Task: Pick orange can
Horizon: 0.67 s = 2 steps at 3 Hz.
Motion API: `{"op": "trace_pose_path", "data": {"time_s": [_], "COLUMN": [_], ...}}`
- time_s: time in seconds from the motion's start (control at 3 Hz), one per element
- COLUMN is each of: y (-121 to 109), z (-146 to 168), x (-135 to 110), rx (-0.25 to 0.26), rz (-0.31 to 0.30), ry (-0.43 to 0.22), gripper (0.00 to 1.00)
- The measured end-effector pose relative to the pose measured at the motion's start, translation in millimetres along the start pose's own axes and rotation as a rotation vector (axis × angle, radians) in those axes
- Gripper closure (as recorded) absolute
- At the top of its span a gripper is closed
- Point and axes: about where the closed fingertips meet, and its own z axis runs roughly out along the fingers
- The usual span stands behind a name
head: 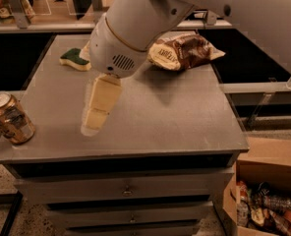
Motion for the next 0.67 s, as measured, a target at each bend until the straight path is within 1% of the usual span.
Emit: {"op": "trace_pose_path", "data": {"time_s": [0.33, 0.67], "y": [-36, -65], "z": [42, 85], "x": [-14, -36], "rx": [-0.013, -0.060], "rz": [0.018, 0.023], "ry": [-0.099, -0.183], "gripper": [0.00, 0.00]}}
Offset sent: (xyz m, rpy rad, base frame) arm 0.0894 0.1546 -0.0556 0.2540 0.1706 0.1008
